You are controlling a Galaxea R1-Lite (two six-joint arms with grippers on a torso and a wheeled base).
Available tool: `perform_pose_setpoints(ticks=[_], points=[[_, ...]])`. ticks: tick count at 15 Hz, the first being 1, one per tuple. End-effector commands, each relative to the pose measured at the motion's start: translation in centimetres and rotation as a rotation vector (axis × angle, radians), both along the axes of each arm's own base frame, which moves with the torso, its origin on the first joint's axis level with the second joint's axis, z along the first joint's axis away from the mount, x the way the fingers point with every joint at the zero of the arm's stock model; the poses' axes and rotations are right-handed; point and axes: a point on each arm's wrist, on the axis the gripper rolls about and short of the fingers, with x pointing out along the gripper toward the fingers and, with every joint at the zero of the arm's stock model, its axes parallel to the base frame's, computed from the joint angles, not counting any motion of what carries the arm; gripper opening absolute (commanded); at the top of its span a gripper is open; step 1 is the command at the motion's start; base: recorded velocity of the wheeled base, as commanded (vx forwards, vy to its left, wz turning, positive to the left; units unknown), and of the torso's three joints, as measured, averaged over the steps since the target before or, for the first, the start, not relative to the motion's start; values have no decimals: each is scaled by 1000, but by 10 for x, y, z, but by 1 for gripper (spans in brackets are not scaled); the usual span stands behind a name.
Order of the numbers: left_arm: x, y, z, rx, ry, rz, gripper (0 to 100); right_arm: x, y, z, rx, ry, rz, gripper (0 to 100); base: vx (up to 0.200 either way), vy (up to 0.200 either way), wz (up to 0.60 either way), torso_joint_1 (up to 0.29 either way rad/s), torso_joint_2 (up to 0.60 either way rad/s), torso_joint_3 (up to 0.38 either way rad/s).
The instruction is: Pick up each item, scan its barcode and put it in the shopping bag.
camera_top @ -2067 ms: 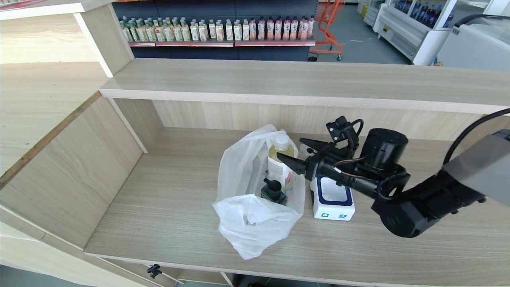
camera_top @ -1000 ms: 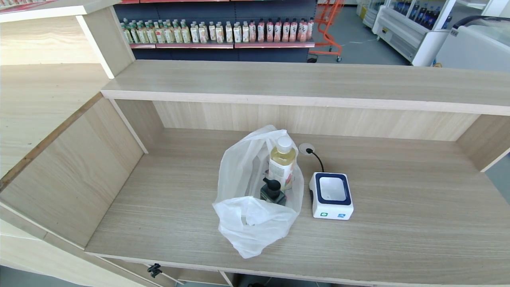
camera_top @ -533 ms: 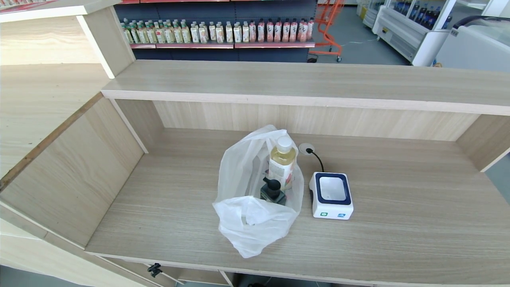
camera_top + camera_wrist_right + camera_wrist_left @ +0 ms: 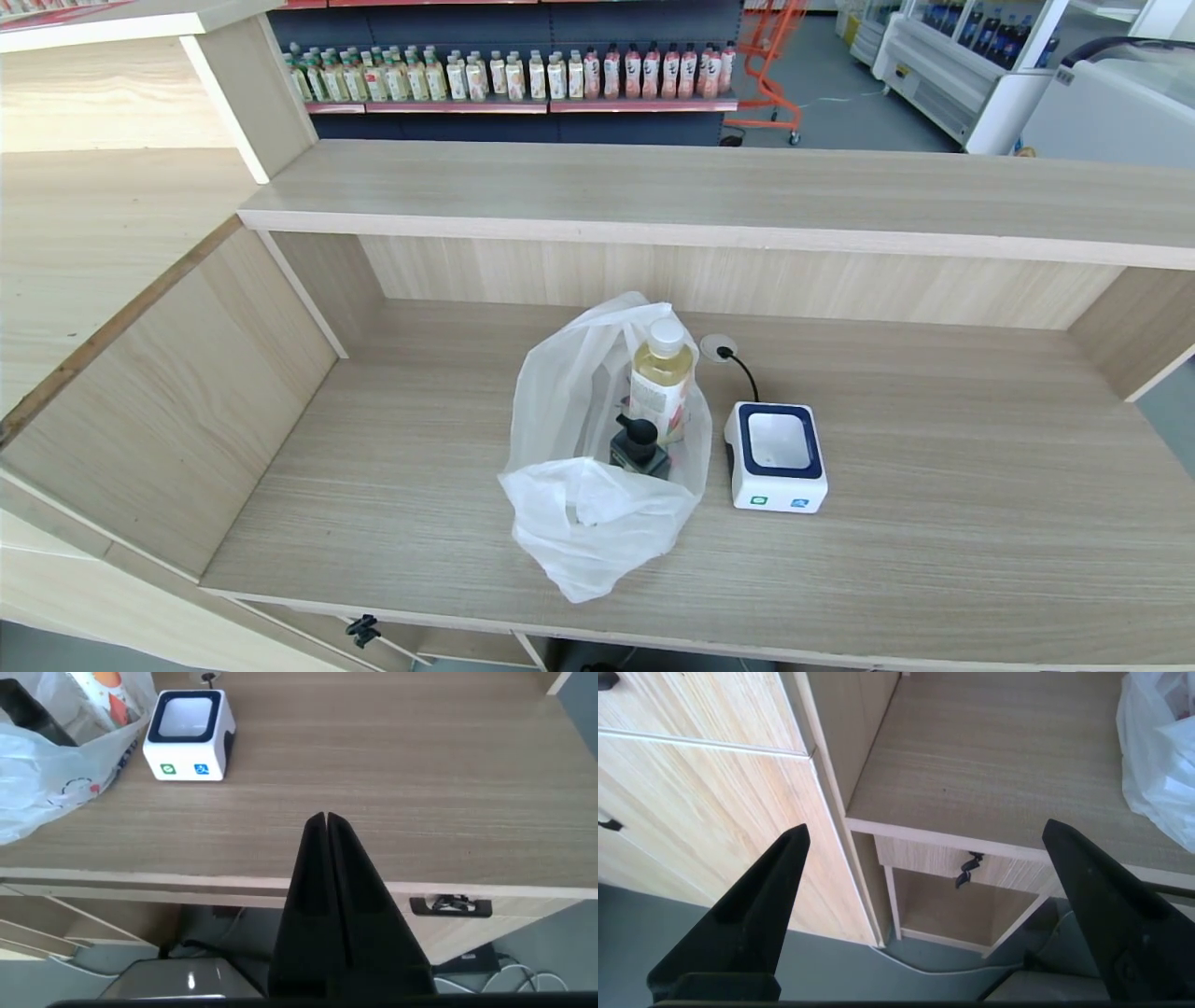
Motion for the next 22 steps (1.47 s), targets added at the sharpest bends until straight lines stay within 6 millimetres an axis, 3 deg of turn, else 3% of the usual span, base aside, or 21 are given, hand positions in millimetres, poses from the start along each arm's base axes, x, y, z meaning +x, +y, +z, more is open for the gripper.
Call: perform_pose_setpoints(ticks=[1,6,10,15,22], points=[[0,0,0,-1,2,1,100,0,0,0,0,5,0,0,0,0,0,0,0,0],[0,0,0,5,2,-1,100,0,0,0,0,5,0,0,0,-120,0,0,0,0],[0,0,0,2,0,1,100,0,0,0,0,5,0,0,0,0,0,0,0,0],[0,0,0,4,1,-1,100,0,0,0,0,5,0,0,200,0,0,1,1,6],[0,0,0,2,0,-1,100,0,0,0,0,5,0,0,0,0,0,0,0,0]])
